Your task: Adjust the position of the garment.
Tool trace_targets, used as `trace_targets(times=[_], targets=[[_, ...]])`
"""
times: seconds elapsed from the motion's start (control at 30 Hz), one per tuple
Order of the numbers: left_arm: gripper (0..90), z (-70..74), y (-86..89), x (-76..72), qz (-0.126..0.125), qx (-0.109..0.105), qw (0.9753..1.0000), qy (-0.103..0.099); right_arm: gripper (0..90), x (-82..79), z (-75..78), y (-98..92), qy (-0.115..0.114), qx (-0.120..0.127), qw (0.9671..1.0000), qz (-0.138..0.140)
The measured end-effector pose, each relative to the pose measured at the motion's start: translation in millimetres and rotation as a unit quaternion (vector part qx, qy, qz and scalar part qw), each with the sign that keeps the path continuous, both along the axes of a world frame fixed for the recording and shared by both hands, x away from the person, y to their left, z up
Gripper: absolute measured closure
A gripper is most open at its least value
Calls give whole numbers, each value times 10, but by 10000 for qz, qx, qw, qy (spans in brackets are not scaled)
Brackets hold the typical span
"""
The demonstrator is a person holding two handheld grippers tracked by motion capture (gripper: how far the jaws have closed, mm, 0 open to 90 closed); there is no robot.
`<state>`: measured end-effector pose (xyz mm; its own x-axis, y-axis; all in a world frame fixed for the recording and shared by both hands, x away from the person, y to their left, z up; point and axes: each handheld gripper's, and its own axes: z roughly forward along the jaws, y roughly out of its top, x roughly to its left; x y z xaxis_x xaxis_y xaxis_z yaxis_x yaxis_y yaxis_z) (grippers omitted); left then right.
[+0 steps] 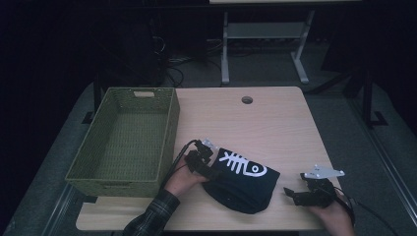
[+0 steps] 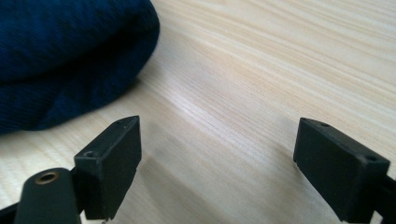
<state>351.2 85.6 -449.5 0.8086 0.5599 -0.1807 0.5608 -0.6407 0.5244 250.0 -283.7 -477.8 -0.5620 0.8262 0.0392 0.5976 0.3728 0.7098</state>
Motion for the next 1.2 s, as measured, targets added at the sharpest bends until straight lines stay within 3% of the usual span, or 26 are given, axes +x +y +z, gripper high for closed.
trace_targets(times=[0.33, 0.6, 0.93, 1.03, 1.2], targets=[[240, -36, -2, 9, -115, -65, 9999, 66, 150, 17, -28, -19, -59, -22, 9999, -115], [453, -37, -4, -1, -328, -307, 9987, 242, 138, 29, -44, -18, -124, 6, 9998, -124], [662, -21, -34, 0, -515, -309, 9975, 371, 136, 35, -45, -18, -116, 12, 9999, -103], [693, 0, -43, 6, -525, -255, 9975, 399, 136, 35, -45, -18, -115, 12, 9999, -104], [710, 7, -11, 38, -467, -383, 9967, 549, 136, 35, -45, -18, -113, 12, 9999, -105]])
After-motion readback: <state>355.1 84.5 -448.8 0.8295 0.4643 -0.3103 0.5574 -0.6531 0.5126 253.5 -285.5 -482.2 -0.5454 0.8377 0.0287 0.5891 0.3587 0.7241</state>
